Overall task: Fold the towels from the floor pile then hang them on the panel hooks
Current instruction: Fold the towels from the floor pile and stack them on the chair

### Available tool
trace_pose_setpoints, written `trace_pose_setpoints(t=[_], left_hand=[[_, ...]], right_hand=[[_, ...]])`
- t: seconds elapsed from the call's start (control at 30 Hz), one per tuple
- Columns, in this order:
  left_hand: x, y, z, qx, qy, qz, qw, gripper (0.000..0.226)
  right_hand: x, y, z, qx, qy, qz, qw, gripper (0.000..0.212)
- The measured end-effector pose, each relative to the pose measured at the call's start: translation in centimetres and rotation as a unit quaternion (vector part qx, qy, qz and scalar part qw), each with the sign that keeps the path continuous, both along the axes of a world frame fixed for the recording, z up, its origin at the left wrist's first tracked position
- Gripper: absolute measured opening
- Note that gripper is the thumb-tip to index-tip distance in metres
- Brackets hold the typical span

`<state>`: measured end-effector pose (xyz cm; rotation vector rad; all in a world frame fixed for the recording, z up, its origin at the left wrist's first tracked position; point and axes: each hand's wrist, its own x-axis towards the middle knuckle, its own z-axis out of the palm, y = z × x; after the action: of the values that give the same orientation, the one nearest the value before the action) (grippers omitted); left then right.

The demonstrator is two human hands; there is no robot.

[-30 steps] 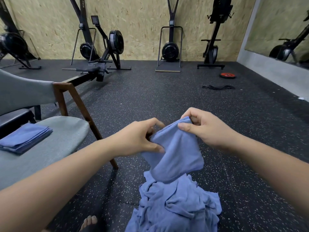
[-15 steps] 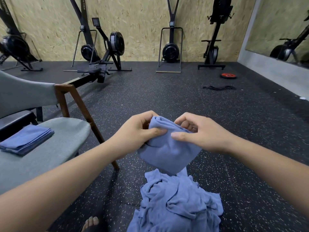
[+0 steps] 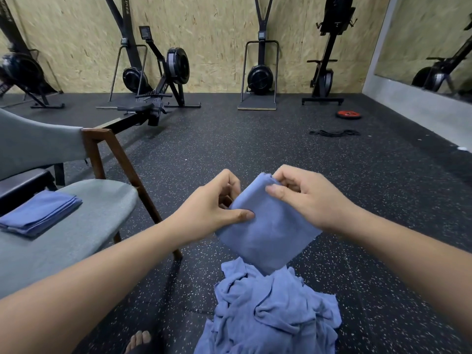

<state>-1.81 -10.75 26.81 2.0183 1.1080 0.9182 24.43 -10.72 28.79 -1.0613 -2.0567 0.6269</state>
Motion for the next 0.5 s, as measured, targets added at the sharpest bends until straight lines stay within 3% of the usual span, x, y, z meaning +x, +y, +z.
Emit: trace_pose_setpoints(t=[0.2, 0.37, 0.5], left_hand=[[-1.9, 1.1, -0.4, -0.009, 0.004, 0.016, 1.0, 0.039], [-0.6, 0.4, 0.7, 0.009, 0.036, 0.003, 0.999, 0.038], [0.1, 0.4, 1.3, -0.025, -0.002, -0.019, 0.999, 0.031]], right_hand=[[1.2, 0.5, 0.9, 0.017, 0.028, -0.045, 0.998, 0.019], [0.1, 0.0, 0.5, 0.003, 0.002, 0.013, 1.0, 0.018], [-1.1, -0.3, 0.2, 0.013, -0.017, 0.031, 0.999, 0.018]])
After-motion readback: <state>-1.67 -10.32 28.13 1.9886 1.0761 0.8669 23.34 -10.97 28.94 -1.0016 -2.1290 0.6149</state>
